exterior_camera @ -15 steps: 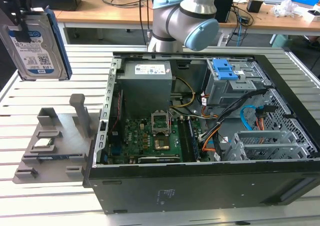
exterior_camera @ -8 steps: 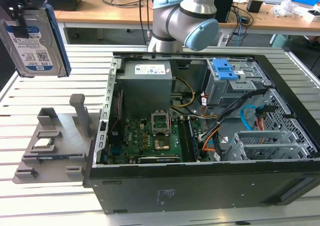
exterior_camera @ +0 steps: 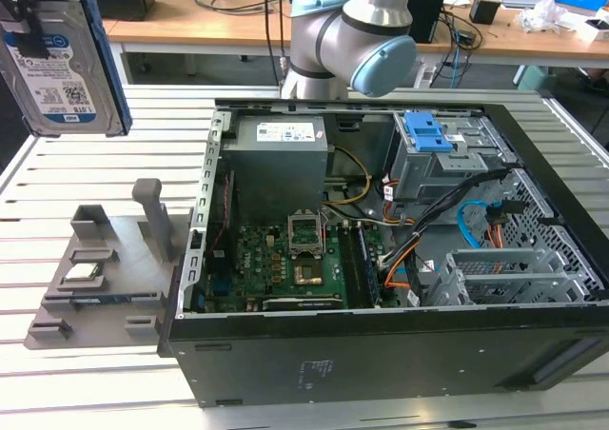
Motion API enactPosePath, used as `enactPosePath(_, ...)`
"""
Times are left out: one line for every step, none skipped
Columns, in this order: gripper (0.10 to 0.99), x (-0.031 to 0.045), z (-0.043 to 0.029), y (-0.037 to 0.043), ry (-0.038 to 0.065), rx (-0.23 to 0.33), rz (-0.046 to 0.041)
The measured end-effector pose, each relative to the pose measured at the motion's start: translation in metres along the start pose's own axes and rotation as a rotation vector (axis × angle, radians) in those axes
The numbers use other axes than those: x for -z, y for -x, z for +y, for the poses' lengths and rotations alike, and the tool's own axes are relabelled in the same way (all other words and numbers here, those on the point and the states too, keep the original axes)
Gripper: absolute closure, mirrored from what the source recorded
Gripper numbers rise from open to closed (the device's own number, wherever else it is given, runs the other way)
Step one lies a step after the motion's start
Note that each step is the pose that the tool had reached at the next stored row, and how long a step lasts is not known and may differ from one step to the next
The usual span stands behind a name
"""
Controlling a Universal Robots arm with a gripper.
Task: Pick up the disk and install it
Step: 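Pick up the disk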
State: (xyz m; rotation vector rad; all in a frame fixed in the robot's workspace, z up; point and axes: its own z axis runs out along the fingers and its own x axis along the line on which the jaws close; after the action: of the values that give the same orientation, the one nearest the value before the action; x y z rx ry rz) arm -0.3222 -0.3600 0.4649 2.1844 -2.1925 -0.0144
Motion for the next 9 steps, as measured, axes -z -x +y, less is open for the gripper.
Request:
enactPosePath(0.729,0.0015,0.0000,0.0000,0.000,0.000,0.0000)
enactPosePath(0.729,0.0036,0.0001,0.0000,0.000,0.000,0.0000)
enactPosePath(0.729,0.0051,0.0002,0.0000,0.000,0.000,0.0000)
enactPosePath(0.729,0.0071,0.0003,-0.0001,0.000,0.000,0.0000)
enactPosePath(0.729,0.0087,0.0003,-0.0001,0.000,0.000,0.0000)
enactPosePath(0.729,0.0101,0.0004,-0.0001,0.000,0.000,0.0001)
enactPosePath(0.729,0.0120,0.0005,-0.0001,0.000,0.000,0.0001)
enactPosePath(0.729,0.0134,0.0005,-0.0001,0.000,0.000,0.0000)
enactPosePath(0.729,0.0164,0.0006,-0.0002,0.000,0.000,0.0000)
